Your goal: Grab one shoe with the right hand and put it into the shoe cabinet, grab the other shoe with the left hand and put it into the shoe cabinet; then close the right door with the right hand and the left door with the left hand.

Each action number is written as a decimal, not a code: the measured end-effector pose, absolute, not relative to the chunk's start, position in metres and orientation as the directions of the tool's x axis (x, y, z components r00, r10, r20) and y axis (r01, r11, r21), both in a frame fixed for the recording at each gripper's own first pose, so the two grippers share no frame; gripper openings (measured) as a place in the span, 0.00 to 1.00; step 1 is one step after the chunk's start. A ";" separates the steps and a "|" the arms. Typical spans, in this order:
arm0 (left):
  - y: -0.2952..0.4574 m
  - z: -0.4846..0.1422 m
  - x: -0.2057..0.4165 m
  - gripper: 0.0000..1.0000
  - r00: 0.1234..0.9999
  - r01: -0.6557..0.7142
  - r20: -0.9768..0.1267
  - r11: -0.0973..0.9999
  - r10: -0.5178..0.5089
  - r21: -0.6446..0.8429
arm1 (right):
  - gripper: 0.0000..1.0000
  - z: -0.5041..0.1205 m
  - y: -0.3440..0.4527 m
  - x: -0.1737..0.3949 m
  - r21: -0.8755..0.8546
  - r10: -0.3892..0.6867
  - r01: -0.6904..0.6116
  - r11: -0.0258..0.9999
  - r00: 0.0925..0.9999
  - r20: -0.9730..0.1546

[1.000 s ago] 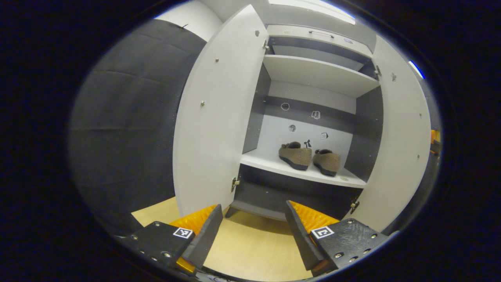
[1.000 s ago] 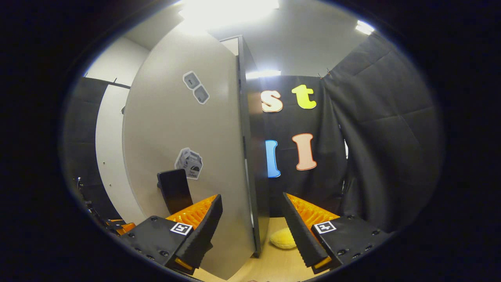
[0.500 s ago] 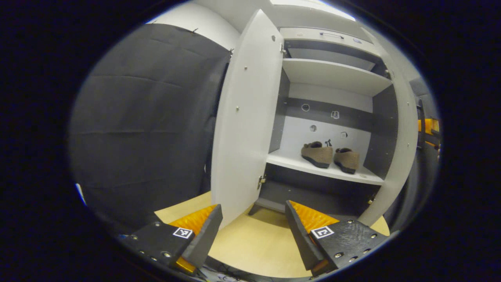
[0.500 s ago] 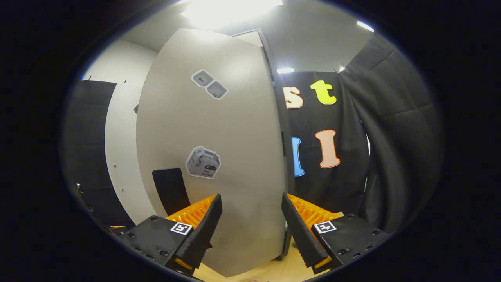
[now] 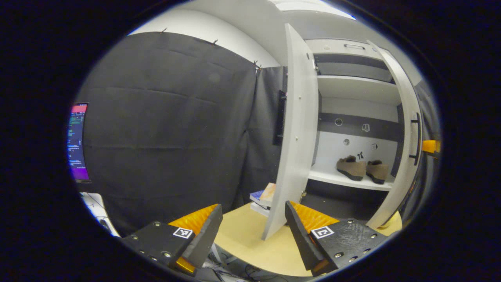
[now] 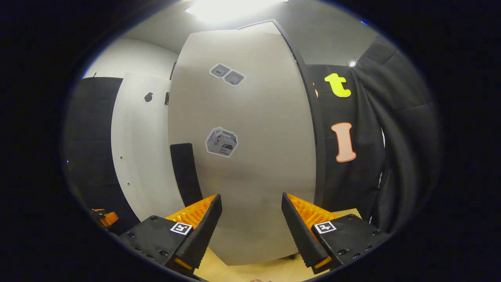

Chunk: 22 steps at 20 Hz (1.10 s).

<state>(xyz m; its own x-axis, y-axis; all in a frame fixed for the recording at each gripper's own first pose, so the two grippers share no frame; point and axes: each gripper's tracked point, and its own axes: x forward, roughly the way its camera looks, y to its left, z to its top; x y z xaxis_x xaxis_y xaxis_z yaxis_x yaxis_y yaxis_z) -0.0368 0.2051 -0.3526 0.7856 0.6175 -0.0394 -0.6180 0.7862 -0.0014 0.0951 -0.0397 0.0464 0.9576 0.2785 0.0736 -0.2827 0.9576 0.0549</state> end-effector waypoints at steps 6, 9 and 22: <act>0.266 -0.279 -0.030 0.96 0.785 -0.618 0.073 0.786 0.615 0.012 | 0.97 0.031 -0.054 0.094 0.116 0.185 -0.186 0.976 0.983 0.020; 0.295 -0.253 -0.011 0.96 0.798 -0.597 0.110 0.802 0.592 0.011 | 0.97 0.030 -0.061 0.091 0.102 0.125 -0.125 0.987 0.992 0.006; 0.344 -0.201 0.121 0.97 0.972 -0.185 0.139 0.982 0.188 -0.034 | 0.97 0.038 -0.049 0.084 0.106 -0.070 0.066 0.992 0.997 0.036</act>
